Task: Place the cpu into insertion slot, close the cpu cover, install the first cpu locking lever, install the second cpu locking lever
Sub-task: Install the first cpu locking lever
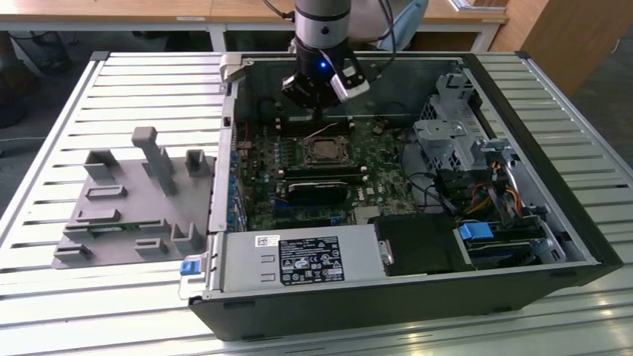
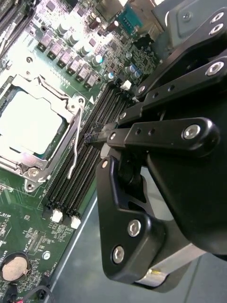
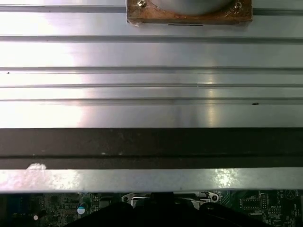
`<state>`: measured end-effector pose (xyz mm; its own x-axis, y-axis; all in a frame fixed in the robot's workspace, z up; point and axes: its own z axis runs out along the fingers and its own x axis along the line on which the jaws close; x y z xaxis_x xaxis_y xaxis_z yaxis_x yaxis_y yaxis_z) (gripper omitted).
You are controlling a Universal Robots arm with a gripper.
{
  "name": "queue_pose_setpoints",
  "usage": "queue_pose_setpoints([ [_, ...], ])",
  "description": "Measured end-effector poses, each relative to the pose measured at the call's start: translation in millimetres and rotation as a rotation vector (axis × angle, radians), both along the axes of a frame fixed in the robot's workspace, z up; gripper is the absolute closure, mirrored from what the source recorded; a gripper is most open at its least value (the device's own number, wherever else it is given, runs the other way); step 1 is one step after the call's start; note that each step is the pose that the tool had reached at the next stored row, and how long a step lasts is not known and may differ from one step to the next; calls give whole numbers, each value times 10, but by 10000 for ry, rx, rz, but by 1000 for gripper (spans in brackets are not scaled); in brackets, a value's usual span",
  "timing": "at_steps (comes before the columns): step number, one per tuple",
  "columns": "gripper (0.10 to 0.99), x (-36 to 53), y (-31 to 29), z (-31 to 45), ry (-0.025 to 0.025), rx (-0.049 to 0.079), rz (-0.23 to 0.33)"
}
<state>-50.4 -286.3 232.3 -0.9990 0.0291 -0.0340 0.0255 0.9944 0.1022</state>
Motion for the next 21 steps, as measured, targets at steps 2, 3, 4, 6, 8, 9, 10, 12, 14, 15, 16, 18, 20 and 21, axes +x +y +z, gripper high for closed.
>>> queue_pose_setpoints([
  [2,980,2,-1,-7,-6,0,28],
  [3,980,3,-1,-11,-11,1,49],
  [4,980,9,-1,-17,-12,0,76],
  [6,980,21,-1,-30,-11,1,117],
  [8,980,41,-1,-41,-11,-1,134],
  [9,980,57,-1,-46,-10,-1,135],
  [10,980,73,-1,-51,-11,0,135],
  [12,980,101,-1,-60,-11,0,134],
  [14,980,122,-1,-69,-11,0,135],
  [15,980,127,-1,-71,-11,0,135],
  [16,980,129,-1,-73,-10,-1,135],
  [18,980,135,-1,-77,-10,-1,135],
  [20,980,143,-1,-83,-12,1,136],
  [21,980,147,-1,-86,-12,1,135],
])
